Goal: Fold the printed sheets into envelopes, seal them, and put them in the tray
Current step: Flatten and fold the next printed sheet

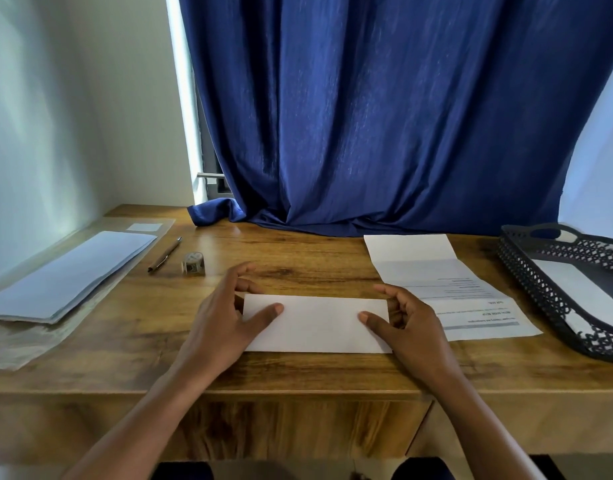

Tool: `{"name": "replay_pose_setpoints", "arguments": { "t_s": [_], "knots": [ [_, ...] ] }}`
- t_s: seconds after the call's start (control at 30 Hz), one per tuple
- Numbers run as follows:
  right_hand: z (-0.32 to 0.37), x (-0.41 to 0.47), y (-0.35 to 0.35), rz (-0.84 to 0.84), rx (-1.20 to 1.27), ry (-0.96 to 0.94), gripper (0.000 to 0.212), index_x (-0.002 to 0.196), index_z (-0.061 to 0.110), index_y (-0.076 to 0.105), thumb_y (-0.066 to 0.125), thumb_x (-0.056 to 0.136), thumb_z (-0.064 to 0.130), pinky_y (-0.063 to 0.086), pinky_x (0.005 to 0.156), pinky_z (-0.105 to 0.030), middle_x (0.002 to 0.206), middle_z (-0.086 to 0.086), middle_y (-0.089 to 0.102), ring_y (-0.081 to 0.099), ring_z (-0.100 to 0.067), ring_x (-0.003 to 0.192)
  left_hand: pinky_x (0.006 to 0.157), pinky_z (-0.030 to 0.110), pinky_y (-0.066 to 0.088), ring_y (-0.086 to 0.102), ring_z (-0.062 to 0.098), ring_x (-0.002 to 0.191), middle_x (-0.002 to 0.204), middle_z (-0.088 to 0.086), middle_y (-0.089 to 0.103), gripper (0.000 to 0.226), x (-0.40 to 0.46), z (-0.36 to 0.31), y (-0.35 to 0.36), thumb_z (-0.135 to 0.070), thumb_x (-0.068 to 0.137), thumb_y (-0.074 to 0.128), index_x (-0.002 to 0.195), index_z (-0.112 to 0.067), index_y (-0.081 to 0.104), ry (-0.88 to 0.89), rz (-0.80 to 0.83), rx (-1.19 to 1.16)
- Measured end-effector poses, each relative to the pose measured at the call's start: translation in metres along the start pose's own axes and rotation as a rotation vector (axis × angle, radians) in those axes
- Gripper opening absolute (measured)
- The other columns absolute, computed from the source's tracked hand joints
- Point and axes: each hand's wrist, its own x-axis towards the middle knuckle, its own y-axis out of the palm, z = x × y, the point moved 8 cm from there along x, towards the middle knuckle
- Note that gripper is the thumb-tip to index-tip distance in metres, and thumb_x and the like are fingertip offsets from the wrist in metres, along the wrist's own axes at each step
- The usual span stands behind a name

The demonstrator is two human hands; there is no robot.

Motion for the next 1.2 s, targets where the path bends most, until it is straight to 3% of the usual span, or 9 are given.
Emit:
{"name": "replay_pose_setpoints", "arguments": {
  "t_s": [0.1,0.2,0.33,0.43,0.53,0.7,0.97,1.1,1.2],
  "knots": [
    [-0.003,-0.002,0.002,-0.015,-0.076,0.001,0.061,0.135,0.047,0.053,0.079,0.08,0.056,0.044,0.072,-0.013,0.111,0.021,0.058,0.057,0.002,0.093,0.078,0.013,0.039,0.054,-0.004,0.102,0.121,-0.026,0.051,0.087,-0.001,0.004,0.004,-0.074,0.073,0.066,0.148,-0.045,0.032,0.001,0.014,0.076],
    [-0.001,-0.005,0.006,-0.006,-0.193,-0.035,0.062,0.138,0.047,0.049,0.078,0.083,0.052,0.047,0.079,-0.014,0.127,0.021,0.046,0.052,0.003,0.097,0.092,0.027,0.045,0.049,0.006,0.116,0.133,-0.017,0.048,0.089,-0.002,0.007,0.013,-0.069,0.077,0.072,0.151,-0.042,0.031,0.001,0.065,0.153],
    [0.004,-0.01,0.013,0.005,-0.352,-0.119,0.056,0.139,0.045,0.05,0.072,0.088,0.053,0.035,0.084,-0.006,0.125,0.028,0.028,0.033,0.008,0.116,0.105,0.039,0.047,0.045,0.016,0.126,0.144,-0.008,0.049,0.084,-0.004,0.003,0.017,-0.065,0.081,0.072,0.151,-0.036,0.037,0.023,0.091,0.314],
    [0.007,-0.011,0.014,-0.001,-0.4,-0.154,0.048,0.136,0.042,0.056,0.07,0.09,0.051,0.039,0.09,-0.015,0.129,0.023,0.033,0.03,0.008,0.118,0.108,0.036,0.042,0.043,0.016,0.131,0.147,-0.008,0.047,0.07,-0.006,-0.006,0.018,-0.062,0.088,0.067,0.148,-0.034,0.045,0.061,0.096,0.405],
    [0.019,-0.015,0.015,-0.021,-0.447,-0.241,0.042,0.132,0.038,0.06,0.069,0.092,0.044,0.045,0.098,-0.025,0.133,0.015,0.043,0.04,-0.003,0.124,0.122,0.036,0.026,0.031,0.012,0.149,0.161,-0.011,0.037,0.061,-0.015,-0.024,0.027,-0.059,0.099,0.051,0.153,-0.035,0.041,0.199,0.138,0.51],
    [0.028,-0.016,0.018,0.009,-0.563,-0.282,0.04,0.134,0.036,0.059,0.065,0.095,0.042,0.045,0.106,-0.034,0.137,0.01,0.047,0.045,-0.011,0.129,0.127,0.05,-0.011,-0.019,0.008,0.155,0.169,-0.015,-0.009,0.074,-0.035,-0.032,0.072,-0.068,0.097,0.004,0.163,-0.036,0.0,0.279,0.448,0.62],
    [0.062,-0.029,0.067,0.203,-0.588,-0.311,0.056,0.158,0.03,0.026,0.029,0.105,0.048,0.015,0.121,-0.029,0.165,0.008,0.029,0.021,-0.008,0.153,0.122,0.04,-0.02,-0.027,0.004,0.151,0.166,-0.019,-0.019,0.073,-0.038,-0.023,0.084,-0.069,0.094,-0.004,0.16,-0.039,-0.014,0.256,0.568,0.638],
    [0.063,-0.045,0.106,0.424,-0.539,-0.264,0.077,0.162,0.028,0.002,0.002,0.094,0.065,-0.006,0.121,-0.031,0.172,0.007,0.004,-0.002,-0.004,0.155,0.122,0.041,-0.02,-0.031,0.006,0.15,0.163,-0.021,-0.025,0.068,-0.041,-0.025,0.082,-0.053,0.104,0.022,0.149,-0.047,-0.028,0.272,0.595,0.643],
    [0.053,-0.044,0.104,0.452,-0.57,-0.221,0.085,0.162,0.029,-0.003,-0.002,0.09,0.073,-0.01,0.12,-0.029,0.171,0.008,-0.003,-0.009,-0.003,0.155,0.124,0.041,-0.018,-0.03,0.005,0.151,0.164,-0.021,-0.024,0.066,-0.04,-0.026,0.08,-0.05,0.107,0.021,0.156,-0.043,-0.022,0.258,0.579,0.639]
  ]
}}
